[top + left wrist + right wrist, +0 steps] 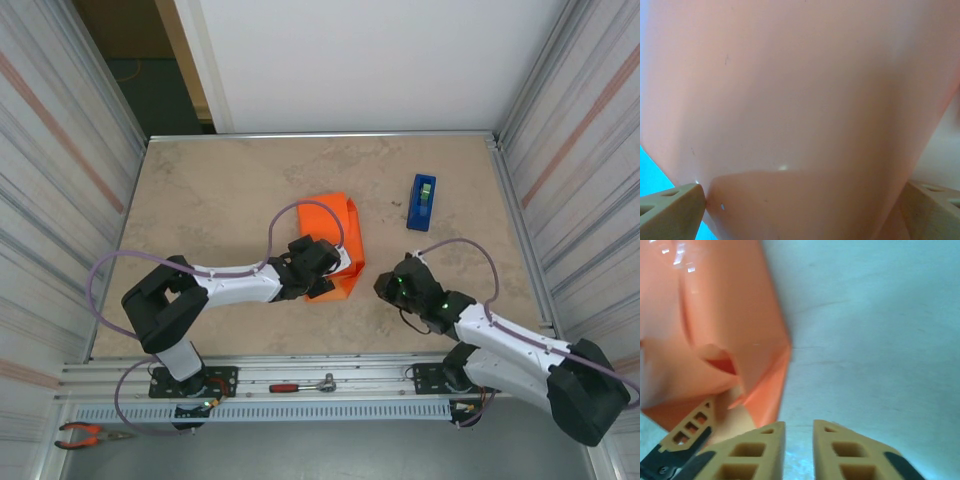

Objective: Wrap the gift box in paper

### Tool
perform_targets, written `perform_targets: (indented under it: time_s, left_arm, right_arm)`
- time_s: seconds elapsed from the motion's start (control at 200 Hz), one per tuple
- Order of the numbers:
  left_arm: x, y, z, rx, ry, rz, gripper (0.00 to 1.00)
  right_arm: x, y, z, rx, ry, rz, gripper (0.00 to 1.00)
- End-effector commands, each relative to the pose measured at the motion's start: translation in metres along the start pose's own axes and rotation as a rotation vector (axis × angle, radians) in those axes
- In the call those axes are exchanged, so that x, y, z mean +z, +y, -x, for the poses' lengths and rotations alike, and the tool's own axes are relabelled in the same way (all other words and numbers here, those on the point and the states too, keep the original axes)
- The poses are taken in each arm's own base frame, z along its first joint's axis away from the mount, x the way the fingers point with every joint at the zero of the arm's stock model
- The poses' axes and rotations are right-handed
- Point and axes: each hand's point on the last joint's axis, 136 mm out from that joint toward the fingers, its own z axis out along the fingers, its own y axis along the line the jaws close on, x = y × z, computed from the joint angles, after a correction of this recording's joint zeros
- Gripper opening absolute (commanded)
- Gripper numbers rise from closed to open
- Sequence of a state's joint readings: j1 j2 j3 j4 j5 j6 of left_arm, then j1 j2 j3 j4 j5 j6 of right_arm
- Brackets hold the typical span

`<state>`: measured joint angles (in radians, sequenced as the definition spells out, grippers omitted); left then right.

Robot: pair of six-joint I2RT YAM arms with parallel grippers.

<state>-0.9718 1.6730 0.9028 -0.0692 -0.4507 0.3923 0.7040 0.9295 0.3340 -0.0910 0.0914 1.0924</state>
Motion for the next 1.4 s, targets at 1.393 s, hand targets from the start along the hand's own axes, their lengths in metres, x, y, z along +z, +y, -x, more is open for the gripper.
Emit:
perform_targets:
  time_s: [1.393]
  left_arm:
    - [-0.076, 0.046, 0.041, -0.295, -0.238, -0.028, 0.99]
  right_arm:
    - [0.087, 0.046, -0.036, -0.131, 0.146, -0.056, 0.00]
